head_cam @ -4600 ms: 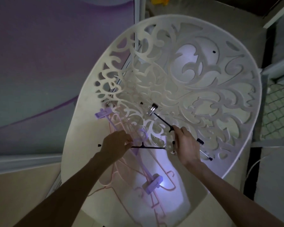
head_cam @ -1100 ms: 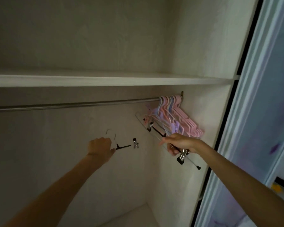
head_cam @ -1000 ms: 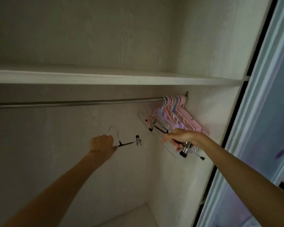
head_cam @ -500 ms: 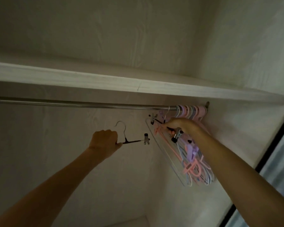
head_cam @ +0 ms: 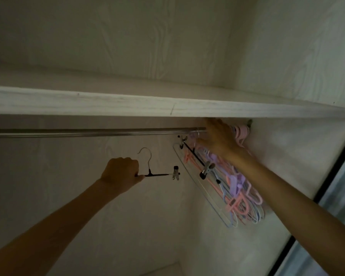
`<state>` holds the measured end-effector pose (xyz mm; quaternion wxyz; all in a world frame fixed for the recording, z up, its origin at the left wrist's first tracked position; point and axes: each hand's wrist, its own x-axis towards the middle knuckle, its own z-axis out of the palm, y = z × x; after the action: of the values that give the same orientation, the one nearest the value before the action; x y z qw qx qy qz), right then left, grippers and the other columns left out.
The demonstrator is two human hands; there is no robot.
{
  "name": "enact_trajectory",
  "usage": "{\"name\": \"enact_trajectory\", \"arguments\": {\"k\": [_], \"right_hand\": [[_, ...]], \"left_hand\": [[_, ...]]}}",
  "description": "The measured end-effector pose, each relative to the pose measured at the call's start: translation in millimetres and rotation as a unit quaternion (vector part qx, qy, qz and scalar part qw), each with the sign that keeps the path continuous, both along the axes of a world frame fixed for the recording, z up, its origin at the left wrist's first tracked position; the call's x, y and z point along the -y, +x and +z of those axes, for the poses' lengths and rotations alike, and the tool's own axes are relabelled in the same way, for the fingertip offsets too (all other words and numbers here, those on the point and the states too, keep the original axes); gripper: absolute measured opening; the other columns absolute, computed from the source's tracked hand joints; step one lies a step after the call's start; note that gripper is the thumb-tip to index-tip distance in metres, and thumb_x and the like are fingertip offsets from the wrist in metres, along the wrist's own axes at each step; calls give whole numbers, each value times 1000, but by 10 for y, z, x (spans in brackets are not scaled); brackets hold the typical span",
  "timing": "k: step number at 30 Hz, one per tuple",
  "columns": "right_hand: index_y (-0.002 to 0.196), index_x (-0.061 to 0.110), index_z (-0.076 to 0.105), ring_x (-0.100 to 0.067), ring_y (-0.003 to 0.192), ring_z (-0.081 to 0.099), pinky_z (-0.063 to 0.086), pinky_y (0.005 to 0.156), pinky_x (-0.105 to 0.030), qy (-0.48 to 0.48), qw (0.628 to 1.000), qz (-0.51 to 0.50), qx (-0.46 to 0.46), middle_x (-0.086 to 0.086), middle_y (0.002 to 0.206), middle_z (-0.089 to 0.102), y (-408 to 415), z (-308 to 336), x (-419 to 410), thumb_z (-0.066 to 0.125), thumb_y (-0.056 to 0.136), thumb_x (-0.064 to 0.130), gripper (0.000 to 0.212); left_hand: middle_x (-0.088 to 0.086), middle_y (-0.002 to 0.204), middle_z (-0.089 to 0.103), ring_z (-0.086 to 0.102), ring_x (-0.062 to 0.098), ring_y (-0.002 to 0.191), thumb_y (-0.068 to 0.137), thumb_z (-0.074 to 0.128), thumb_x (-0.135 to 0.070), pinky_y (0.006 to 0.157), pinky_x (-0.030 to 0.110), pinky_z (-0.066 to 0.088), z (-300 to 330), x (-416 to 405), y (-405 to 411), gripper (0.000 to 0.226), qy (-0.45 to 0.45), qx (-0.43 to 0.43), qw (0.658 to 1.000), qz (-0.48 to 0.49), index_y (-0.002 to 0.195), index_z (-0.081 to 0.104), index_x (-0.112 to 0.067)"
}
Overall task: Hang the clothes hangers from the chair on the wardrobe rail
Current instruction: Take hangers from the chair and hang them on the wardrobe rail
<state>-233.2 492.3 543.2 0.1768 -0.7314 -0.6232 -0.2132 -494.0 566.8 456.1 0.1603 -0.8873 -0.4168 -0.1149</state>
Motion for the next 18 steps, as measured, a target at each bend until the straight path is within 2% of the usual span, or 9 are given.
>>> {"name": "enact_trajectory", "arguments": {"k": [1,3,6,8,10,13,15,16,18], "right_hand": [[111,7,56,-30,98,60,43,77,-31,19,999,11,48,-12,108,63,27,4,-38,62,83,41,44],[114,5,58,-30,95,62,39,80,-28,26,993,56,103,-12,108,65,78,-18,-136,68,80,39,49],[111,12,63,-27,102,59,36,88,-32,5,987,68,143,-7,110,65,152,-56,-217,66,80,33,37],[106,12,66,-27,104,57,37,89,-34,6,987,55,149,-8,109,66,239,-60,-193,66,80,33,34],[110,11,66,-28,108,57,36,91,-35,9,988,36,148,-9,114,66,361,-60,-143,68,79,32,38],[122,12,60,-28,117,53,34,97,-35,15,991,20,129,-9,126,61,549,-73,-97,68,81,32,46],[126,15,58,-27,119,50,31,99,-35,11,993,17,112,-8,128,59,620,-82,-105,66,82,37,50],[127,15,57,-27,120,49,30,99,-35,9,994,20,109,-7,129,58,636,-81,-113,66,82,38,50],[129,17,55,-26,122,47,27,102,-35,7,994,22,111,-6,129,57,622,-68,-113,65,83,40,52]], "left_hand": [[1,101,66,63,17,91,92,43,-52,69,23,36,9,-12,3,39,3,-1,1000,-10,102,63,-19],[1,103,65,62,17,93,93,42,-52,69,23,33,29,-30,-5,40,12,-1,999,-34,102,63,-20],[0,101,65,57,15,82,92,40,-54,64,23,29,40,-73,-56,41,27,-5,997,-65,99,65,-22],[-1,94,67,49,11,72,92,39,-55,54,22,27,53,-90,-101,42,32,-7,996,-80,96,66,-23],[-3,84,64,47,10,69,92,38,-56,50,16,21,49,-105,-123,44,42,-5,995,-89,92,67,-23],[-8,62,51,44,7,60,88,23,-65,48,14,19,3,-156,-176,59,53,24,991,-118,81,66,-25],[-12,46,32,33,2,45,78,11,-70,45,14,17,-54,-217,-188,72,81,50,985,-142,69,66,-24],[-13,44,26,27,-1,42,79,13,-70,44,13,17,-69,-231,-186,71,90,60,982,-152,66,66,-24],[-12,45,29,29,0,44,86,27,-66,46,12,18,-72,-228,-183,61,77,46,983,-159,71,67,-22]]}}
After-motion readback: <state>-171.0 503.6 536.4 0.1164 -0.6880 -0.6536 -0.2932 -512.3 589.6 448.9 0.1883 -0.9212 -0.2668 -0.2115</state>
